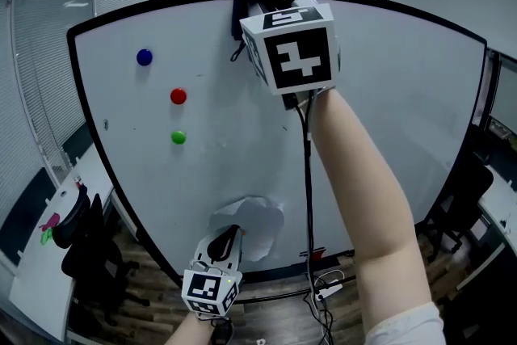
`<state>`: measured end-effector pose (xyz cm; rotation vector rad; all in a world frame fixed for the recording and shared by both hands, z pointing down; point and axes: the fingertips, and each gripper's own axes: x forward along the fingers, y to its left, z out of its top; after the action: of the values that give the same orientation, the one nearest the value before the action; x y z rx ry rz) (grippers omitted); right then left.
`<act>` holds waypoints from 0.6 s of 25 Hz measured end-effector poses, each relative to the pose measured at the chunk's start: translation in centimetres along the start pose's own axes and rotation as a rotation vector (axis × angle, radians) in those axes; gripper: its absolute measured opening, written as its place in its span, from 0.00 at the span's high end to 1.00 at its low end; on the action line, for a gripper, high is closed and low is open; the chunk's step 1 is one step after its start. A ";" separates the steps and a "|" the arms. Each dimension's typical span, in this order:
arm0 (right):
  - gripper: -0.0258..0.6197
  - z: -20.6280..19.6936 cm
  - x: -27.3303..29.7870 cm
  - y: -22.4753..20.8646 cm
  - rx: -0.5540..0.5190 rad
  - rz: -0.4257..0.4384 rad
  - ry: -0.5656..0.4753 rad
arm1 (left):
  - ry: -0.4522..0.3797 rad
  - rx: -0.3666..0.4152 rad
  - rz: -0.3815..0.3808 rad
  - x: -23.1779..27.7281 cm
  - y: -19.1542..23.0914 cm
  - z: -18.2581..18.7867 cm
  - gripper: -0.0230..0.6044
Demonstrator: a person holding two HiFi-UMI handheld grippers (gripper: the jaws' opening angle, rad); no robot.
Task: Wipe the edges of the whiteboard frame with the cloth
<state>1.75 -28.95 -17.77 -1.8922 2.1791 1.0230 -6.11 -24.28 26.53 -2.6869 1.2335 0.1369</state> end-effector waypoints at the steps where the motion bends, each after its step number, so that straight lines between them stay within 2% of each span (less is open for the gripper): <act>1: 0.86 -0.5 -0.5 -1.3 0.004 -0.001 0.003 | 0.005 -0.007 -0.001 0.6 -1.3 -0.3 0.93; 7: 0.86 -3.0 -2.5 -8.1 0.017 -0.014 0.031 | 0.034 -0.069 -0.017 3.7 -7.9 -2.2 0.93; 15: 0.86 -5.3 -4.3 -11.5 -0.030 -0.039 0.029 | 0.056 -0.129 -0.085 8.0 -13.2 -3.8 0.93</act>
<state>15.05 -28.21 -16.58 -1.9668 2.1450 1.0329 9.17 -22.54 30.63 -2.8676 1.1615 0.1347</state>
